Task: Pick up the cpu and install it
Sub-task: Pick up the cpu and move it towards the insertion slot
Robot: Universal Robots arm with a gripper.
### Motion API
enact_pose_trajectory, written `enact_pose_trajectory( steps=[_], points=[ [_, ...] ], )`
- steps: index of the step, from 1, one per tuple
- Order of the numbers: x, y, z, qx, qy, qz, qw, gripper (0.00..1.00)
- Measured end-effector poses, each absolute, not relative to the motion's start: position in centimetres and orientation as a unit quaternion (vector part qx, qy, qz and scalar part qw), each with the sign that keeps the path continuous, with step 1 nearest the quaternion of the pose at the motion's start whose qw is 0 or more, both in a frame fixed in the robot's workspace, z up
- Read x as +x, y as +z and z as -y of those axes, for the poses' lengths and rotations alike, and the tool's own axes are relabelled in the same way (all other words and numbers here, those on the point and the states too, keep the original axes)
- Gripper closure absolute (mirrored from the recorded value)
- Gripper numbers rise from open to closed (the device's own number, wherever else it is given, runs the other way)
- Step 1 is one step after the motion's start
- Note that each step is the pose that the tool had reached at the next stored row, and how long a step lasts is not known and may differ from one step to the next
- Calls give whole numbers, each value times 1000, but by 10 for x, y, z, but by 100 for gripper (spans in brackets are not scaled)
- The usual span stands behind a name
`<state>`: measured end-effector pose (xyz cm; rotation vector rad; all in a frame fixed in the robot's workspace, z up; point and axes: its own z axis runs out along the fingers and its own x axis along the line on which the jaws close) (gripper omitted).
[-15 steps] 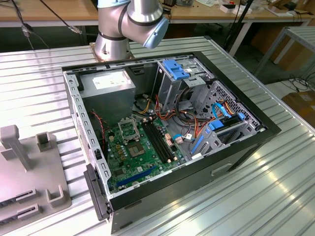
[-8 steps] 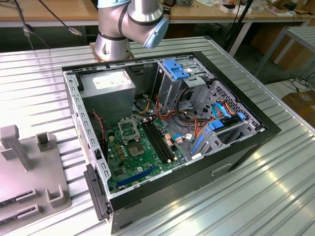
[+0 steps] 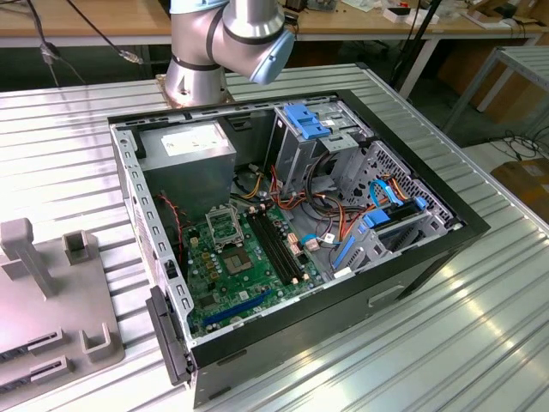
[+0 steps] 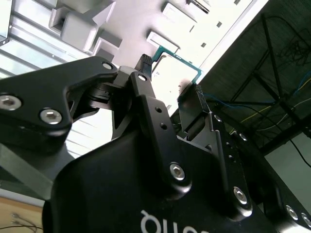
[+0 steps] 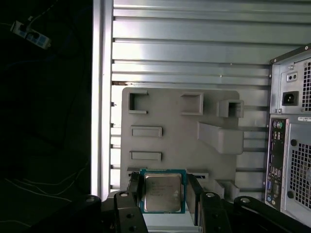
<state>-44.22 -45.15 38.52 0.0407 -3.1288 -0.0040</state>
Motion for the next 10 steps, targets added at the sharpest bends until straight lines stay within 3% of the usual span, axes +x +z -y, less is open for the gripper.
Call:
enact_pose_trajectory(
  steps=[10],
  points=[
    [-435, 385, 452, 13, -1, 1000, 6, 53]
  ],
)
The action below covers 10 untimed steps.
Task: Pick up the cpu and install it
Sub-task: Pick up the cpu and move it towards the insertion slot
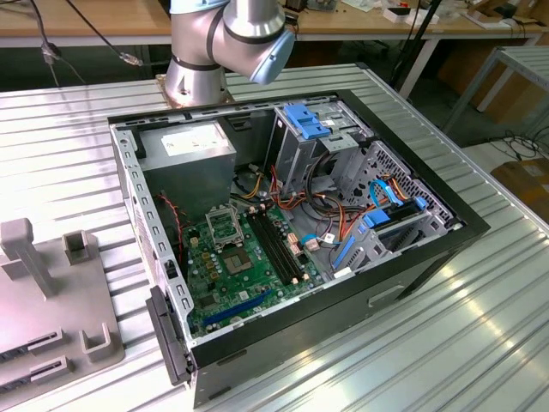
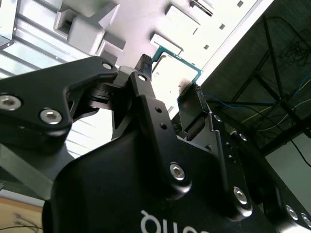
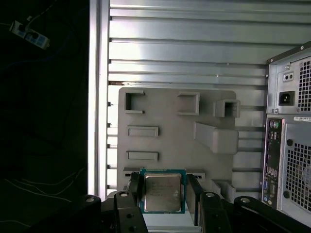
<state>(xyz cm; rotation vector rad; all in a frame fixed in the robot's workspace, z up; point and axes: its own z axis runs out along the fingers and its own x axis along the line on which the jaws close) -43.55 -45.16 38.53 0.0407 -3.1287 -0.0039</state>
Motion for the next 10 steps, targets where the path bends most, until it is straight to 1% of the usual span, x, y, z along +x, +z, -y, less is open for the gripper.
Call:
enact_pose_trajectory(
  steps=[10],
  points=[
    [-428, 385, 452, 13, -1, 1000, 6, 53]
  ],
)
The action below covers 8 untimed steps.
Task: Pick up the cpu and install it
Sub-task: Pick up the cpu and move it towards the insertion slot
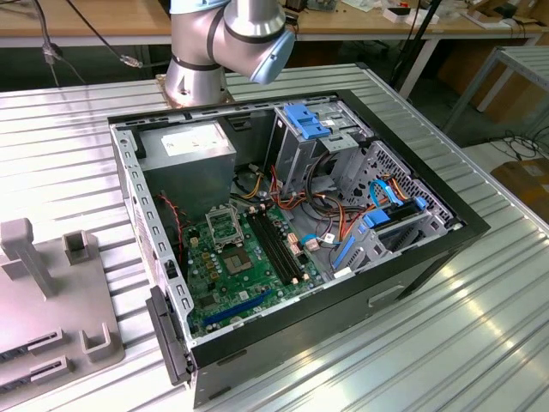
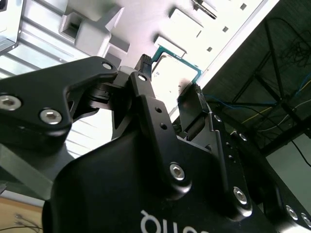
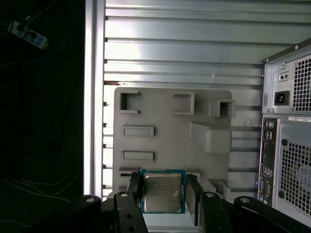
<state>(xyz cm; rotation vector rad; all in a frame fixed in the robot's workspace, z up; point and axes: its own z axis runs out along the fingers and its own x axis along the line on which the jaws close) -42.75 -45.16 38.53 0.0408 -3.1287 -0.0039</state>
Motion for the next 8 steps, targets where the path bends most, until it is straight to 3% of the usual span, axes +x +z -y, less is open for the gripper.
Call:
enact_pose_trajectory(
  steps=[8],
  points=[
    [-422, 385, 452, 13, -1, 1000, 6, 53]
  ],
)
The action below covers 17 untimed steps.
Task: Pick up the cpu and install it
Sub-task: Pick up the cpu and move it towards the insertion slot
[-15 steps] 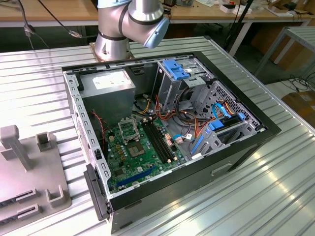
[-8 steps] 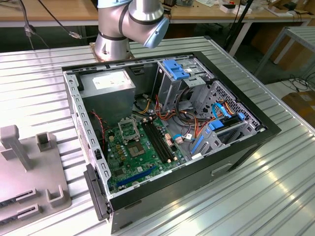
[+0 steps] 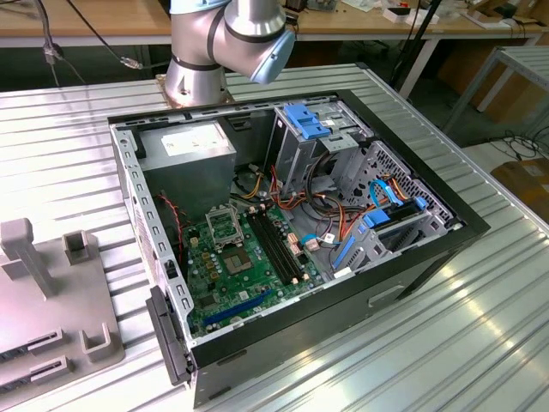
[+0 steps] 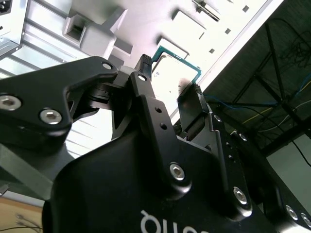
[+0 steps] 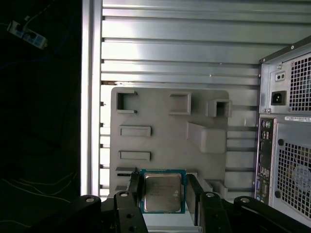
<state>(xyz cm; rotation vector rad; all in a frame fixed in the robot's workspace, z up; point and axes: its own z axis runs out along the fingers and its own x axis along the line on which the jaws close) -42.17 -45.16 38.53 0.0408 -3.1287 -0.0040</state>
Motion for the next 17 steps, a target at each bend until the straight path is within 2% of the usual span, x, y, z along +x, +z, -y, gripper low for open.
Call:
enact_pose_trajectory(
  steps=[17],
  points=[
    [-407, 385, 452, 13, -1, 1000, 6, 53]
  ],
)
